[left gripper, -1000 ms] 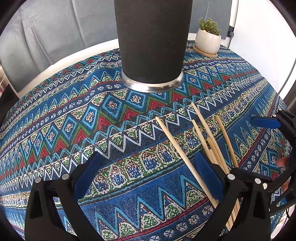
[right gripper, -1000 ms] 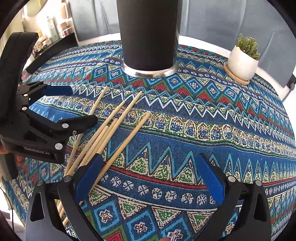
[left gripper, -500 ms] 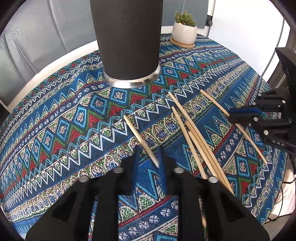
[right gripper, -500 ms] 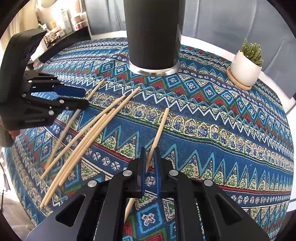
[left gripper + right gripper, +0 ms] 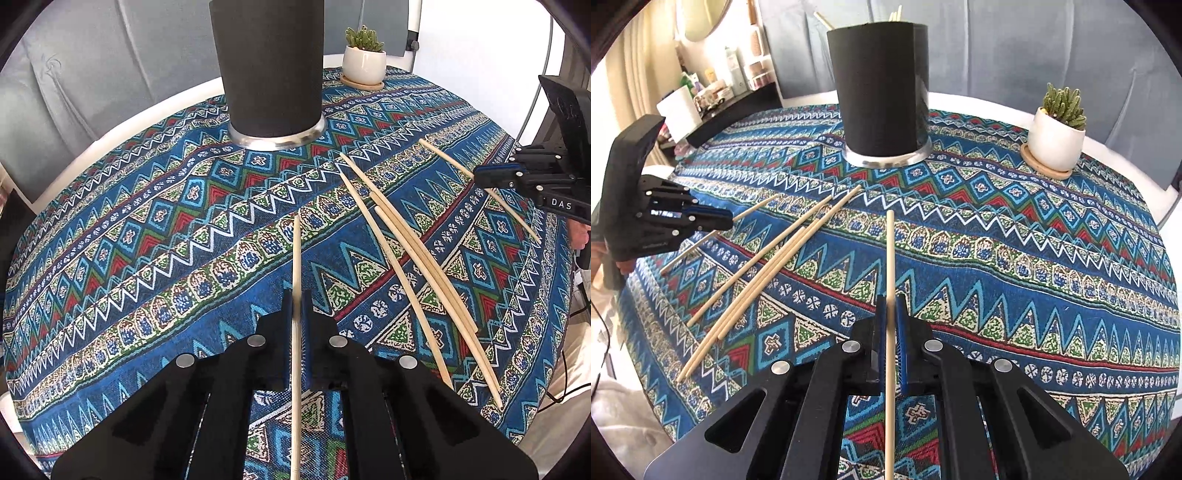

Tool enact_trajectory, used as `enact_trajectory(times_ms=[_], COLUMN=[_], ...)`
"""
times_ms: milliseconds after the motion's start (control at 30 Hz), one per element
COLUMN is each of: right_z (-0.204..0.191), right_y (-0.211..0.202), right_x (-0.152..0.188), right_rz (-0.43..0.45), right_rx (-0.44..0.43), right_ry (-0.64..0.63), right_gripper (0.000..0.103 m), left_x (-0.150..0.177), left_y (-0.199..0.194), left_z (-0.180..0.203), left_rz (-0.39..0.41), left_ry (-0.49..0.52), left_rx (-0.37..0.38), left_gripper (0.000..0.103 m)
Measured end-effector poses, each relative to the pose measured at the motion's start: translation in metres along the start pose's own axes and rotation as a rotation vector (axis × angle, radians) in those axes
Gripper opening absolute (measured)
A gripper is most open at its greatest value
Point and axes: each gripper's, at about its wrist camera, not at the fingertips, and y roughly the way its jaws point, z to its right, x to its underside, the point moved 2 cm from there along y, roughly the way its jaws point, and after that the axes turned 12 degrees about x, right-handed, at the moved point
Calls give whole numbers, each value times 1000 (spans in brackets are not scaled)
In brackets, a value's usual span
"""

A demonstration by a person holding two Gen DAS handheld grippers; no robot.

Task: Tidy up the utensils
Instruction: 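Lift both chopsticks upright and lower them into the black holder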

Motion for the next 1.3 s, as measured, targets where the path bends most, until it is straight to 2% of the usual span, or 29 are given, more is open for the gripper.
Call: enact_trajectory(times_ms=[267,567,900,1167,1300], right_z=[18,33,35,38,45], right_y=[-36,-82,-113,-112,-107], right_x=[-9,-41,-103,-156,-183], right_rz=[105,243,387,473,533], right_rx=[7,-1,-29,-59,-77], right_ry=[66,99,94,103,156], right_gripper=[5,5,5,5,5], left_x=[-13,-52,-115,-168,-195], left_y=[-33,-83,-141,-164,-168], left_z=[-2,-2,-14,-30,-45], left_rz=[84,191,343,449,525], left_ry=[-5,30,47,67,59], left_rx=[-33,-92,-106,-129,-76], left_gripper=[5,5,5,5,5])
